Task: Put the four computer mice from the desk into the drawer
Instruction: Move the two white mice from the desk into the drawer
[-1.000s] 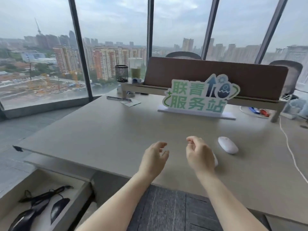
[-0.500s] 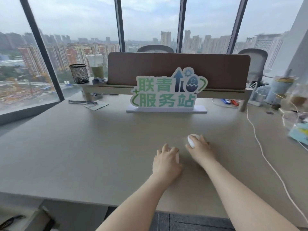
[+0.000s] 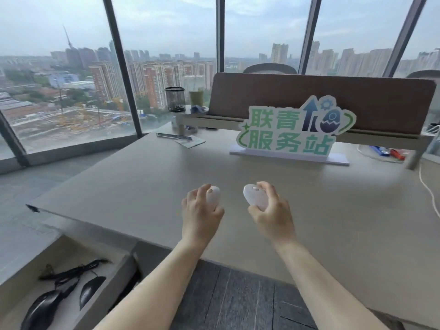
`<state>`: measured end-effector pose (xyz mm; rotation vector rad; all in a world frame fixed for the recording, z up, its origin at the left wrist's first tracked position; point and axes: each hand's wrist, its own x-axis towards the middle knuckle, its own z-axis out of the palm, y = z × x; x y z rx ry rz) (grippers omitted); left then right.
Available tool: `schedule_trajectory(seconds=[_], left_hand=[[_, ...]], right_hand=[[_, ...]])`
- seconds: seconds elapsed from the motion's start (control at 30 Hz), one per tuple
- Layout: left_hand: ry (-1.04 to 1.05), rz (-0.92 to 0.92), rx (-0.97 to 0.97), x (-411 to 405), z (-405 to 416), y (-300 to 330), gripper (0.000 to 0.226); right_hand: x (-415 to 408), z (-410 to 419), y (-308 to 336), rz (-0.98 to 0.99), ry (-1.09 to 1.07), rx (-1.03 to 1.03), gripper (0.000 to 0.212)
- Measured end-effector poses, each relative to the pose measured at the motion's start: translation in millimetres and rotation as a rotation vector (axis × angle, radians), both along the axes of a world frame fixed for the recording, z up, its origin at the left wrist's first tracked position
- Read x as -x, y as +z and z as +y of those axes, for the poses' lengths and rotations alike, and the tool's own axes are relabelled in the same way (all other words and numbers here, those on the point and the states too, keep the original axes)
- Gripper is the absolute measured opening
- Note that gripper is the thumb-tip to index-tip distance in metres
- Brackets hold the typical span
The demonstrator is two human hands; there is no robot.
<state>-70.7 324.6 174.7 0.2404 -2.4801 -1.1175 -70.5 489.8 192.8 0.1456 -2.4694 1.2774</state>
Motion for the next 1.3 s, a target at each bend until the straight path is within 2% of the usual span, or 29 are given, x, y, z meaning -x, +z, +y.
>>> schedule_trajectory(seconds=[0.17, 0.3, 0.4, 0.53, 0.63, 0.87, 1.0, 1.07, 1.13, 1.23, 1.3], left_hand=[[0.332, -0.038, 0.019, -63, -153, -2, 0.056], [0.574, -0.346, 0.055, -132, -259, -35, 0.058], [0.673, -0.565, 0.073, -177, -313, -63, 0.059], [0.689, -0.779, 0.113, -213, -355, -106, 0.064], [0.664, -0.877, 0.106, -222, -374, -134, 0.056], [0.609, -1.015, 0.022, -220, -388, -172, 0.04], [0.509, -1.092, 0.05, -216, -387, -171, 0.05], [0.511, -1.057, 0.057, -215, -389, -165, 0.047], [0.568, -0.95, -0.004, -216, -393, -158, 0.048], [0.609, -0.733, 0.012, -227, -398, -140, 0.053], [0.638, -0.532, 0.004, -241, -398, -127, 0.044]], right_hand=[[-54, -143, -3, -0.022, 0.36, 0.073, 0.045], [-97, -251, -40, -0.171, 0.611, -0.013, 0.042], [-125, -319, -74, -0.326, 0.717, -0.165, 0.045], [-149, -382, -117, -0.446, 0.75, -0.469, 0.046], [-154, -409, -142, -0.487, 0.74, -0.688, 0.042], [-153, -440, -175, -0.55, 0.73, -0.939, 0.047], [-153, -447, -184, -0.602, 0.733, -1.008, 0.054], [-153, -448, -183, -0.611, 0.743, -1.008, 0.053], [-153, -445, -178, -0.575, 0.747, -0.923, 0.041], [-154, -429, -164, -0.427, 0.784, -0.701, 0.021], [-158, -412, -154, -0.346, 0.818, -0.581, 0.014]])
